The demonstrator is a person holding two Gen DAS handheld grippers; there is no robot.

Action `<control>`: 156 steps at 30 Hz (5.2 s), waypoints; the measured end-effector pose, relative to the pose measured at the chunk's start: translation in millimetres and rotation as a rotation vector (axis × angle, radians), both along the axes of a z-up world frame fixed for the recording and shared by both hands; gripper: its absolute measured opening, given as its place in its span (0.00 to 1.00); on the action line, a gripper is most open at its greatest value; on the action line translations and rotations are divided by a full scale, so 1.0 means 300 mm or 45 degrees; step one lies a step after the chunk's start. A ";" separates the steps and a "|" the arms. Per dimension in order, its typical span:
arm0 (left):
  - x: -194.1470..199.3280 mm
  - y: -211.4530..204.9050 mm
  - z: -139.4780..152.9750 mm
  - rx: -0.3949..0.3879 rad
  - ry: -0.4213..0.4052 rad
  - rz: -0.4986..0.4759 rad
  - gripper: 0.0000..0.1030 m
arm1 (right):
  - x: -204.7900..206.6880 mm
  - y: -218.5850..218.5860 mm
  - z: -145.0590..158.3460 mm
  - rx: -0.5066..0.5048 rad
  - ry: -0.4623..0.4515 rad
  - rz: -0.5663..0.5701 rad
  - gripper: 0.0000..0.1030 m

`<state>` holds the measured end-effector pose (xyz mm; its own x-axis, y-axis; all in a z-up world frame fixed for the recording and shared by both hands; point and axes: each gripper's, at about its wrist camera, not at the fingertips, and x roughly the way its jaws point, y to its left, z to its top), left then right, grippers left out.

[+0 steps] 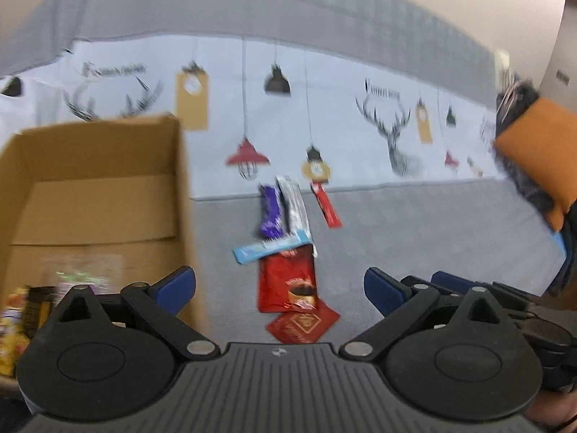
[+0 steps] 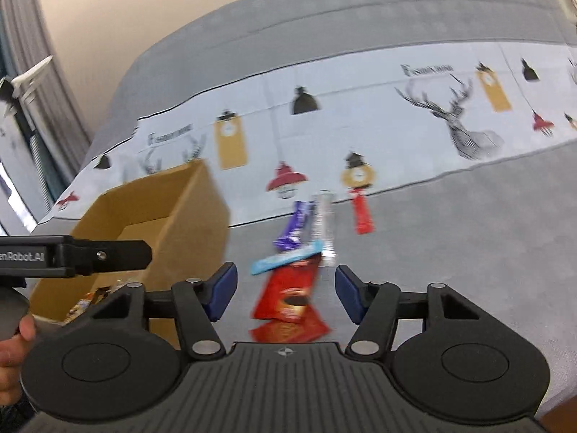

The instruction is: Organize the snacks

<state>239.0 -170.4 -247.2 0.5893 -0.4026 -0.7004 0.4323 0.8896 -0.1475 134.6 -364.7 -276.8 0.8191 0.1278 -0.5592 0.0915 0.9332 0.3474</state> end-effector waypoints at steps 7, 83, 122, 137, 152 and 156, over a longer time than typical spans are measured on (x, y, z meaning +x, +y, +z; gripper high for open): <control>0.144 -0.235 -0.175 0.171 0.029 -0.038 0.97 | 0.118 -0.182 -0.205 0.046 0.082 -0.013 0.35; 0.205 -0.267 -0.127 0.114 0.224 0.083 0.14 | 0.248 -0.174 -0.128 -0.127 0.087 0.058 0.11; 0.234 -0.269 -0.359 0.212 0.349 0.162 0.46 | 0.239 -0.168 -0.349 -0.216 0.281 -0.025 0.12; -0.046 0.079 0.155 0.056 -0.066 0.171 0.46 | 0.024 0.205 0.149 -0.108 -0.095 0.139 0.12; -0.158 0.610 0.474 -0.147 -0.360 0.351 0.46 | 0.038 0.672 0.581 -0.296 -0.359 0.396 0.12; -0.101 0.681 0.410 -0.150 -0.304 0.401 0.46 | 0.098 0.794 0.555 -0.364 -0.355 0.465 0.12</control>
<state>208.8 33.9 -124.2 0.8370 -0.2460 -0.4889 0.1761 0.9668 -0.1850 164.1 -126.5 -110.2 0.8721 0.3068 -0.3813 -0.3160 0.9479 0.0400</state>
